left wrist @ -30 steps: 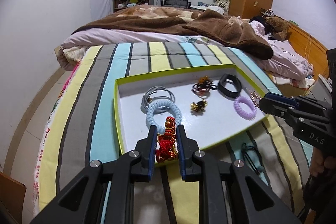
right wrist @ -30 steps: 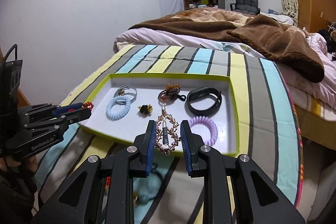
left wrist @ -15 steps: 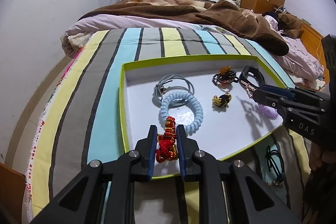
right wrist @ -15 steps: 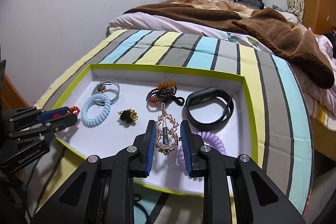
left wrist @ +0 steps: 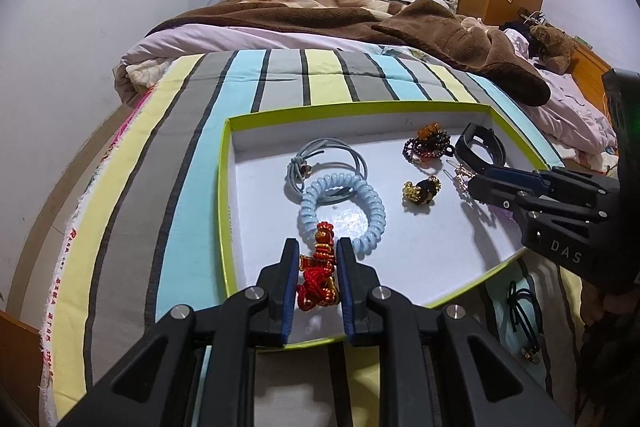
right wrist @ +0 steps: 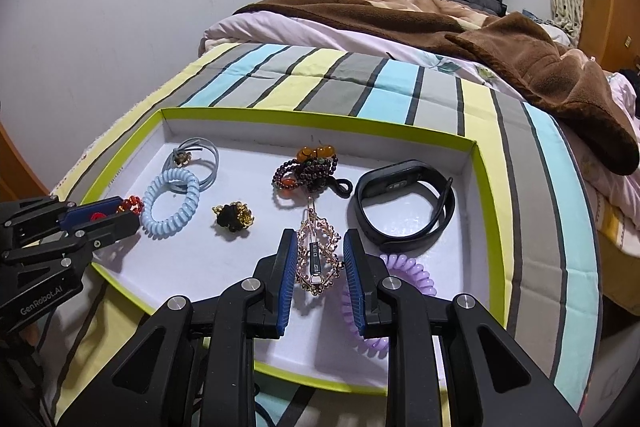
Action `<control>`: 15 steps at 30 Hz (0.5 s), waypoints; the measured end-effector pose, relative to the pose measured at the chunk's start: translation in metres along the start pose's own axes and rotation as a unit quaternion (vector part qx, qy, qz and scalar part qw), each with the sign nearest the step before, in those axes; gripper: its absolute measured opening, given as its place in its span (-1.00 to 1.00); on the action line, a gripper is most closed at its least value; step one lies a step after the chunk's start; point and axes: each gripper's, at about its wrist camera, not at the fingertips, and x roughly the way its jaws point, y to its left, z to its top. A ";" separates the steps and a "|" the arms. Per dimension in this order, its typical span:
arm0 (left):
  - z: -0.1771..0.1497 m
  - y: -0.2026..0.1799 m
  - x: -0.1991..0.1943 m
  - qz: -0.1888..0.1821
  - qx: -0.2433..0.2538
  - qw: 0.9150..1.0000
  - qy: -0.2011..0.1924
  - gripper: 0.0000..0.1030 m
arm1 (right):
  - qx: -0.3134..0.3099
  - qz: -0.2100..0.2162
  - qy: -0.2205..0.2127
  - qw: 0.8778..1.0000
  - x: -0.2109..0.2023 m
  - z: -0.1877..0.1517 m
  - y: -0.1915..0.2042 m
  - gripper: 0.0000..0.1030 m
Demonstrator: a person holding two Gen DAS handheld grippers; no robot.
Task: Organize jewelry
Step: 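Carry the tassel and pendant into the box and open both tools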
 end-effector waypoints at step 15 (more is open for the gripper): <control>-0.001 -0.003 0.001 -0.007 0.000 1.000 0.000 -0.49 | 0.000 0.012 0.003 1.000 0.003 0.000 0.001 -0.52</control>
